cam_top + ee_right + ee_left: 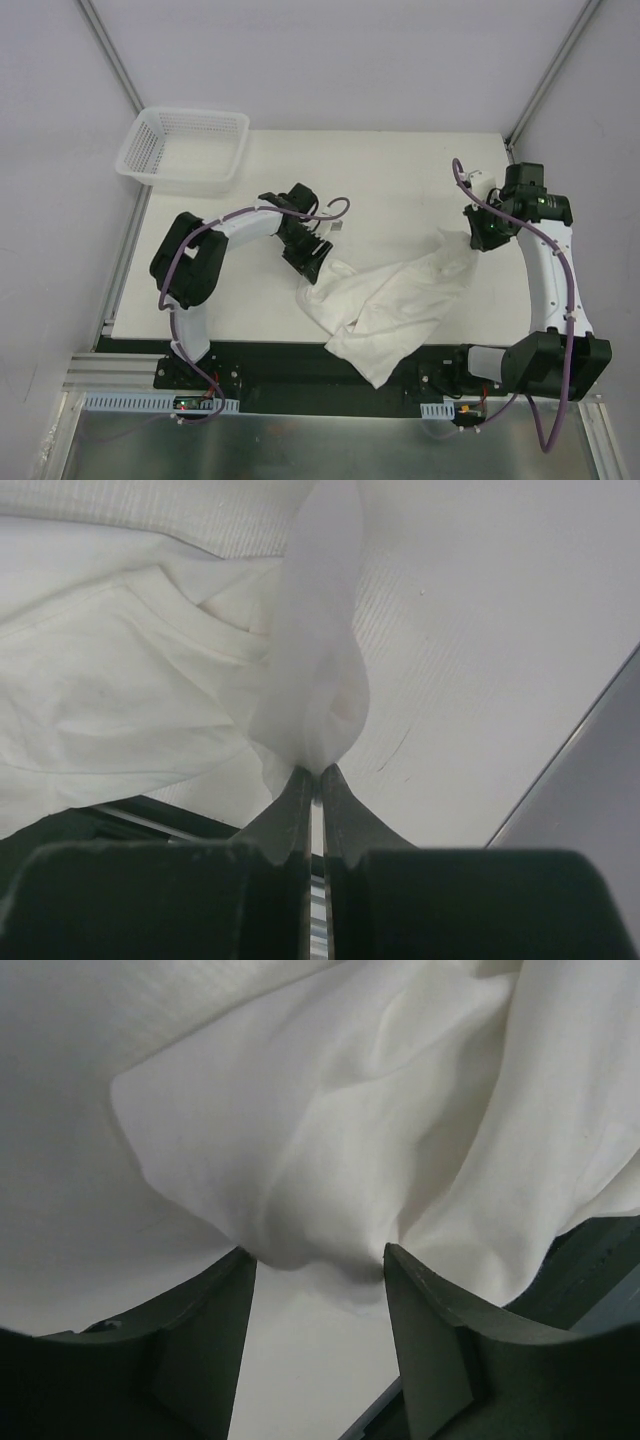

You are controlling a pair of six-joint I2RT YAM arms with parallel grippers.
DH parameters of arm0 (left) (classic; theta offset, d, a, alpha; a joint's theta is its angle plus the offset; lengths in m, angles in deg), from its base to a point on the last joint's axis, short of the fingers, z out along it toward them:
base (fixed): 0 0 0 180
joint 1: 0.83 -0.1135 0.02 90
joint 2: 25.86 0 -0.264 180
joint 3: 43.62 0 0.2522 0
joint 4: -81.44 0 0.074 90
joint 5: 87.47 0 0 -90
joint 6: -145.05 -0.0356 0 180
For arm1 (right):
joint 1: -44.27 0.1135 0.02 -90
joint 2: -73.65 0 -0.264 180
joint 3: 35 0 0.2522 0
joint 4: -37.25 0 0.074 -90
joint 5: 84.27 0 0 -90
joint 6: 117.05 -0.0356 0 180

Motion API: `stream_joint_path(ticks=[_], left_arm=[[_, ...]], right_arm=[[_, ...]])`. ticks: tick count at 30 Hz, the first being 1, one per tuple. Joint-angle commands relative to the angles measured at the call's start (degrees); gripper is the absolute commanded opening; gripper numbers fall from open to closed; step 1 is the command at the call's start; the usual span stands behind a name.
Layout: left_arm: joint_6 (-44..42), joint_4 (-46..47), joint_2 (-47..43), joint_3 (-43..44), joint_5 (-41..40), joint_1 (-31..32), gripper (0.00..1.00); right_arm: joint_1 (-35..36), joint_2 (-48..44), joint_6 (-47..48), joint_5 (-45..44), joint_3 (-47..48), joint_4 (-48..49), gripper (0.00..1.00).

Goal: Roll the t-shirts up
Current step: Flatten out the T-shirt at the center of the board.

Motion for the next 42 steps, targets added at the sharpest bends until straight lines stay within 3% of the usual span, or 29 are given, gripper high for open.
stream_joint_path(ticks=[1,3,4,8,12,15,18,24,33,36,42], left_arm=[[1.6,-1.5,3.8,3.3,-0.6,1.0,0.39],[0.3,-1.5,3.6,3.5,-1.5,0.9,0.2],[0.2,-1.6,3.1,3.7,-1.9,0.7,0.01],[0.1,-3.8,-2.6,7.7,-1.6,-3.2,0.0],[-0.2,-7.7,-11.0,18.9,-2.3,-10.8,0.0],[0.2,-10.5,-13.4,29.5,-2.4,-15.9,0.0],[0.9,-14.0,-14.1,39.2,-3.4,-18.9,0.0],[-1.7,-16.1,-23.1,36.8,-3.0,-19.7,0.0],[-3.5,-21.4,-34.7,18.4,-1.2,-19.9,0.0],[-3.5,-20.5,-29.2,14.8,-0.9,-19.8,0.0],[-4.7,-19.9,-9.9,25.7,-4.6,-19.8,0.0]], right_arm=[[-0.3,-1.7,-2.5,2.1,-0.5,0.0,0.01],[-0.3,-1.1,-3.5,2.3,-0.2,1.0,0.01],[-0.3,-0.8,-4.0,2.3,0.0,1.8,0.01],[-0.3,5.5,-6.0,4.2,7.5,5.4,0.01],[-0.3,17.0,-6.0,3.9,31.1,5.0,0.01],[-0.8,19.4,-6.3,4.3,40.8,7.9,0.01],[-1.0,17.9,-7.6,3.4,41.8,13.9,0.01],[-0.9,5.4,-5.6,4.9,27.8,23.9,0.01],[-0.8,-18.3,9.2,6.8,-5.0,18.6,0.01],[-0.9,-19.1,9.7,7.1,-12.9,18.3,0.01],[-0.9,-6.1,5.7,8.6,-9.7,13.3,0.01]])
